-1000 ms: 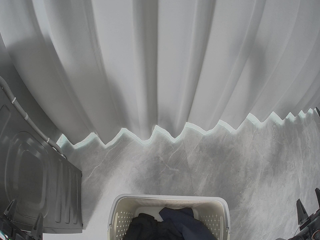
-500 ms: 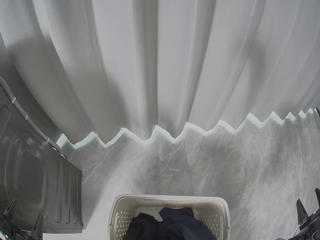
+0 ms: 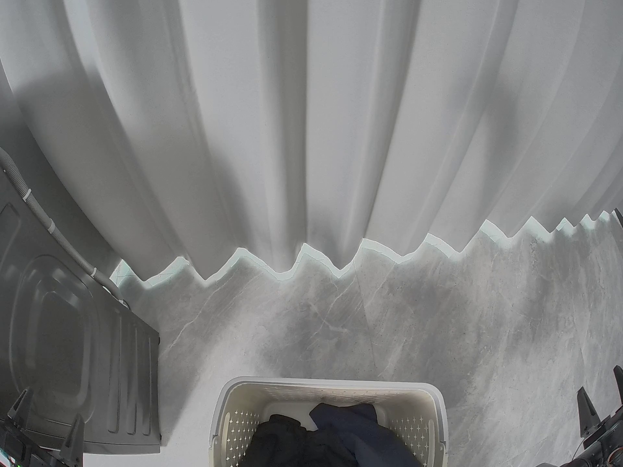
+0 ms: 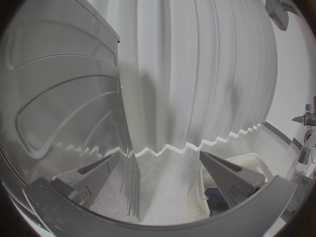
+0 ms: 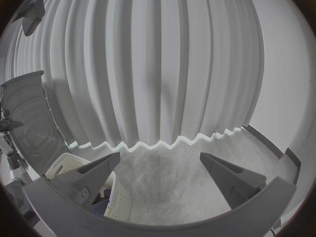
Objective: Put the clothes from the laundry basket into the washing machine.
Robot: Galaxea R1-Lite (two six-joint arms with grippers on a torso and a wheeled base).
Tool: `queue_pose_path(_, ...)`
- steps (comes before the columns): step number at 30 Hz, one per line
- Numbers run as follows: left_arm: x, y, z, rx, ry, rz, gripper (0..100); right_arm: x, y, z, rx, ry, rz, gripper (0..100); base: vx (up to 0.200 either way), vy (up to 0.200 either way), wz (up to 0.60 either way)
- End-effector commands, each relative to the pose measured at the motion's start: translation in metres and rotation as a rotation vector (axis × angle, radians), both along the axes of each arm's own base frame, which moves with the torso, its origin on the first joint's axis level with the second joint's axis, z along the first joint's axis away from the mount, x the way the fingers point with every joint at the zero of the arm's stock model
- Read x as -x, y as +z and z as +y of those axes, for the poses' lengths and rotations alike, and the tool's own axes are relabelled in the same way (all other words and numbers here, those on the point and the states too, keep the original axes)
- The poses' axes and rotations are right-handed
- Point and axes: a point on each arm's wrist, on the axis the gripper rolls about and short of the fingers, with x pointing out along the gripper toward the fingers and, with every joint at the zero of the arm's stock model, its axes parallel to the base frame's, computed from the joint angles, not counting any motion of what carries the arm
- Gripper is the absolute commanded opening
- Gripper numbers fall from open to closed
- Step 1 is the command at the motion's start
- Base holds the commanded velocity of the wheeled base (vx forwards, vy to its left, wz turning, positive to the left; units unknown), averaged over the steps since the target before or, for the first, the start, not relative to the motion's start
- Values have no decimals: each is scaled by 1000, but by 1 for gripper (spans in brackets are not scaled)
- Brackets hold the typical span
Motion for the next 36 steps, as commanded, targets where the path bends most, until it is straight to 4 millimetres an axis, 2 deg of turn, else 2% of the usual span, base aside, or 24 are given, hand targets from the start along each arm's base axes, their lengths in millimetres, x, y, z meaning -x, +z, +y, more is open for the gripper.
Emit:
queue_pose_path(1, 0, -5, 0, 0, 0, 6, 100, -1, -5, 0, 0, 0, 11, 100, -200, 0, 0)
queue_pose_path(36, 0, -5, 0, 0, 0, 6, 100, -1, -5, 0, 0, 1, 11, 100, -200, 0, 0)
